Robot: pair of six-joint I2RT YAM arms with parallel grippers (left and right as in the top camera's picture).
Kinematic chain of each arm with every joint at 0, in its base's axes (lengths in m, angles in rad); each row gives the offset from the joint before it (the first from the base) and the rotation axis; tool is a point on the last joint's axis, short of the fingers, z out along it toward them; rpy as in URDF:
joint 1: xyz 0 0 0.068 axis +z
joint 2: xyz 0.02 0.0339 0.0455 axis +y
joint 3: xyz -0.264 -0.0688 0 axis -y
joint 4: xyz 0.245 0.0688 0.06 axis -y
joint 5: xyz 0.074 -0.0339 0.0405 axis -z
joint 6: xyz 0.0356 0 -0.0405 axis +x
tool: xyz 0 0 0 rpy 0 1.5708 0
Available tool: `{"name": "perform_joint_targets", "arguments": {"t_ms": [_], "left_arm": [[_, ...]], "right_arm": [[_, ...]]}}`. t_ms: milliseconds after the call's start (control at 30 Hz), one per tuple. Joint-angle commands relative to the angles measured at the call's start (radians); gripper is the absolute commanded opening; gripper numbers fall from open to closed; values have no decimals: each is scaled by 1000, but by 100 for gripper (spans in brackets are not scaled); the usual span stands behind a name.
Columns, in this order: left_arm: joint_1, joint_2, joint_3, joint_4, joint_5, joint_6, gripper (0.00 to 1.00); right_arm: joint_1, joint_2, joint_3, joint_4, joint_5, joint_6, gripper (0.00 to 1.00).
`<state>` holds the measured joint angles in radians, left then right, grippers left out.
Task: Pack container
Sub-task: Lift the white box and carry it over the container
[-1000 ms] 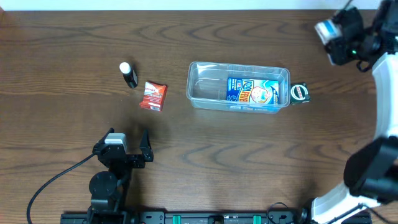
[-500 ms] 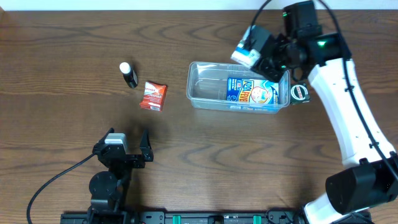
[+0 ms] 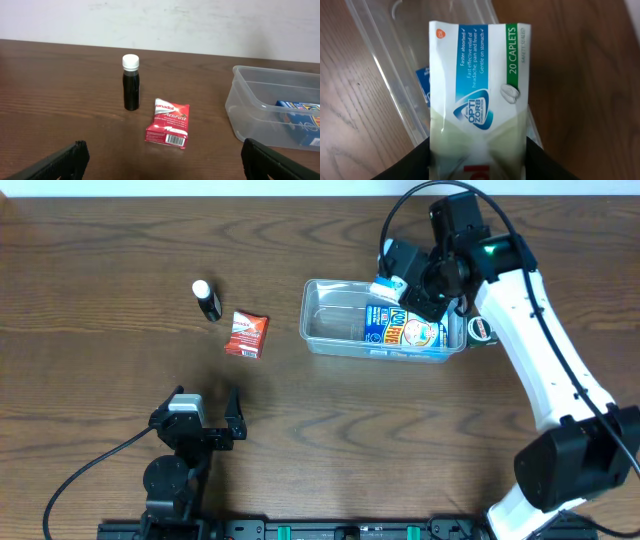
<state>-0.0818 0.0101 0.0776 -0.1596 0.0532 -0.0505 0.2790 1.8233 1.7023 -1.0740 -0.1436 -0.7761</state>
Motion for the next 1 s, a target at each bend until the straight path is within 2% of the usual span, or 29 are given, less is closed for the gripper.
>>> {"name": "perform_joint_targets", "arguments": {"t_ms": [0, 467, 967], "left_arm": [[-2, -6, -27, -10, 7, 13, 98], [-2, -6, -27, -10, 7, 13, 98], [-2, -6, -27, -10, 7, 13, 98]], "right_arm": [[-14, 47, -12, -16, 10, -36, 50], [-70, 164, -13, -32, 9, -42, 50], [-76, 239, -14, 48, 9, -53, 50]]}}
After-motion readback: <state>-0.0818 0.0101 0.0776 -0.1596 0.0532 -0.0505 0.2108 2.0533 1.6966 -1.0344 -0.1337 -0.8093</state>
